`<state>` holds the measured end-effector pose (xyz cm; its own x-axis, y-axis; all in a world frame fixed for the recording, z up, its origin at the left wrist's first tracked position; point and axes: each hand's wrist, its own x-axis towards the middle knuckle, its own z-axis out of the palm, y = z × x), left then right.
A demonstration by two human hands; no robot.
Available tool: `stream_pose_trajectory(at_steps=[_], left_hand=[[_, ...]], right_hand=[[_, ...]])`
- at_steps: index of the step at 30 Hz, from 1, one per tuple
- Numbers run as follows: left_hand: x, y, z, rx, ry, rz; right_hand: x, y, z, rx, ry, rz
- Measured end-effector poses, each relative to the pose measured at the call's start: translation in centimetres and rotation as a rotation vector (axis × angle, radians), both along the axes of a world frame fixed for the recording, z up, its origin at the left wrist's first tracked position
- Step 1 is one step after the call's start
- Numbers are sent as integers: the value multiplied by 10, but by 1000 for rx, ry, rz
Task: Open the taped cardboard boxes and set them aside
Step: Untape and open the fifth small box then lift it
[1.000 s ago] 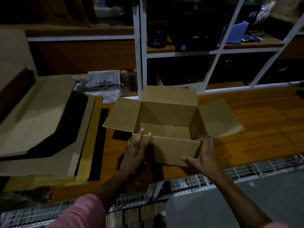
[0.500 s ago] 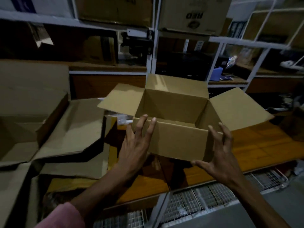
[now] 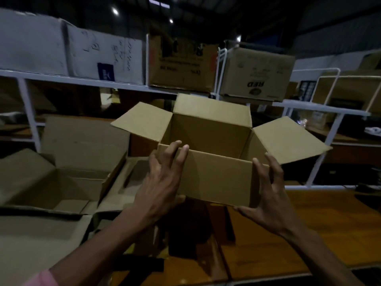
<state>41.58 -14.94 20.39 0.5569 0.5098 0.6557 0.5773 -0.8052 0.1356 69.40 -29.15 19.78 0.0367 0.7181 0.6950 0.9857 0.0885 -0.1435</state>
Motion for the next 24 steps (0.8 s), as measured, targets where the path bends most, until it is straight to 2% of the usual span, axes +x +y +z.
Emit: stream_pose_trajectory(at_steps=[12, 20, 24], left_hand=[[-99, -7, 49, 146, -35, 284], [-202, -4, 65, 160, -25, 489], [-255, 15, 70, 138, -23, 542]], right_hand=[[-72, 67, 53, 52, -22, 265], [-173, 127, 68, 55, -21, 457], [-227, 158, 73, 36, -9, 485]])
